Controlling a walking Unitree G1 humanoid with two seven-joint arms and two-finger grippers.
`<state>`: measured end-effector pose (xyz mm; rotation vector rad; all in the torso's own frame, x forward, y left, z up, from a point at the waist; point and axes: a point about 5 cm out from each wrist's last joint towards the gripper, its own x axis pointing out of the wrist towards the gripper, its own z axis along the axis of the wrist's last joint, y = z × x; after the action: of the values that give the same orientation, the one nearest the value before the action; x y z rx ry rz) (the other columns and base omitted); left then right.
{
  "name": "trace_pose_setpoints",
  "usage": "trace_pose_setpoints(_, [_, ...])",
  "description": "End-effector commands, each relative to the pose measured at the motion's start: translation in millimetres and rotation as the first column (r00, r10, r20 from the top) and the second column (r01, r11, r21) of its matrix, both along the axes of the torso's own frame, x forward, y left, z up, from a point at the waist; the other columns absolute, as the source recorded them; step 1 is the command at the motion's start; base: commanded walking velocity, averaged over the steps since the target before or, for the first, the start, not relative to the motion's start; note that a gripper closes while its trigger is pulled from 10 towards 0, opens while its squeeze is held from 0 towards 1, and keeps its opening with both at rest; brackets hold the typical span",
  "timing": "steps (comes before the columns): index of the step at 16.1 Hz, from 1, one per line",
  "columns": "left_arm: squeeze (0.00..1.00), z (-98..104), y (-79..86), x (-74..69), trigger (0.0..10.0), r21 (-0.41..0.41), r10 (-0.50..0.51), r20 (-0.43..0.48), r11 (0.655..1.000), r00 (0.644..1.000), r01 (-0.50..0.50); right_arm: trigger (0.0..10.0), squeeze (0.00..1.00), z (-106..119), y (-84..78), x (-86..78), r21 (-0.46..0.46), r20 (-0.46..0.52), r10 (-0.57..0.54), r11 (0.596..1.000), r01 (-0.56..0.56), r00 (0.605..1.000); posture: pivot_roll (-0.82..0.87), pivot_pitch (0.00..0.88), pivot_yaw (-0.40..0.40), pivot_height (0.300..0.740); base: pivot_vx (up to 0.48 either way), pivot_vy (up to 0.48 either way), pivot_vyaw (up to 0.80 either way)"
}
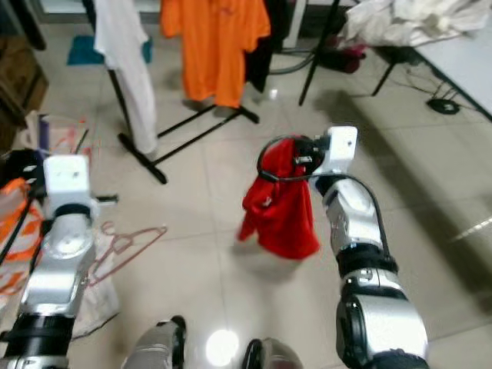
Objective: Hang hanger
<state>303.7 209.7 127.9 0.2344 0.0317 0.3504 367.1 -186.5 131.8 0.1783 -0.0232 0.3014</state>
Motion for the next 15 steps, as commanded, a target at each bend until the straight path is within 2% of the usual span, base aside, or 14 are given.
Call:
trace_pose_setpoints(1, [0.0, 3.5, -10.9, -1.4, 10.0, -0.013, -0.039, 0.015, 0.999, 0.999, 0.039, 0.0, 0.0, -2.6, -8.8, -3.4, 0.015, 0.02, -0.049, 0.999, 0.048, 0.999, -0.03, 0.168, -0.072, 0.74, 0.0, 0.0, 0.56])
trace_pose_setpoints(2, [0.0, 3.6, -13.6, -3.4, 10.0, -0.009, -0.052, 0.017, 0.999, 0.998, 0.053, 0.0, 0.0, -9.7, -12.7, -7.2, 0.02, 0.007, -0.078, 0.997, 0.078, 0.997, -0.03, 0.168, -0.072, 0.74, 0.0, 0.0, 0.55])
trace_pose_setpoints(4, [0.0, -4.2, -8.4, -24.7, 10.0, 0.037, -0.116, -0.012, 0.992, 0.993, 0.117, 0.0, 0.0, -52.0, -42.0, -41.4, -0.018, -0.062, -0.262, 0.965, 0.262, 0.963, 0.01, 0.158, -0.045, 0.74, 0.0, 0.0, 0.51])
trace_pose_setpoints(6, [0.0, -8.5, -2.2, -30.1, 10.0, 0.038, -0.127, -0.046, 0.991, 0.991, 0.129, 0.0, 0.0, -62.9, -47.1, -54.1, -0.022, -0.076, -0.302, 0.953, 0.301, 0.95, 0.01, 0.158, -0.019, 0.74, 0.0, 0.0, 0.5])
trace_pose_setpoints(8, [0.0, -6.0, -2.2, -23.0, 10.0, 0.036, -0.16, -0.056, 0.986, 0.986, 0.162, 0.0, 0.0, -73.7, -37.7, -59.9, -0.015, -0.102, -0.297, 0.955, 0.297, 0.949, 0.0, 0.156, 0.029, 0.74, 0.0, 0.0, 0.5])
trace_pose_setpoints(10, [0.0, 0.6, -10.3, -15.2, 10.0, 0.056, -0.234, -0.053, 0.97, 0.971, 0.236, 0.0, 0.0, -75.3, -28.7, -59.5, -0.005, -0.095, -0.33, 0.944, 0.331, 0.939, -0.01, 0.15, 0.068, 0.74, 0.0, 0.0, 0.47])
trace_pose_setpoints(11, [0.0, 1.5, -12.6, -11.4, 10.0, 0.041, -0.263, -0.052, 0.963, 0.963, 0.266, 0.0, 0.0, -75.9, -26.4, -61.0, 0.003, -0.092, -0.355, 0.934, 0.357, 0.93, -0.03, 0.149, 0.087, 0.74, 0.0, 0.0, 0.0])
trace_pose_setpoints(13, [0.0, 1.5, -19.6, -8.0, 10.0, 0.02, -0.322, -0.05, 0.946, 0.946, 0.323, 0.0, 0.0, -74.3, -26.8, -66.9, -0.014, -0.061, -0.369, 0.929, 0.369, 0.927, -0.05, 0.152, 0.095, 0.74, 0.0, 0.0, 0.0])
trace_pose_setpoints(15, [0.0, -1.6, -22.8, -9.7, 10.0, 0.012, -0.336, -0.05, 0.942, 0.941, 0.337, 0.0, 0.0, -75.4, -30.0, -70.6, -0.022, -0.053, -0.372, 0.928, 0.371, 0.927, -0.05, 0.152, 0.091, 0.74, 0.0, 0.0, 0.0])
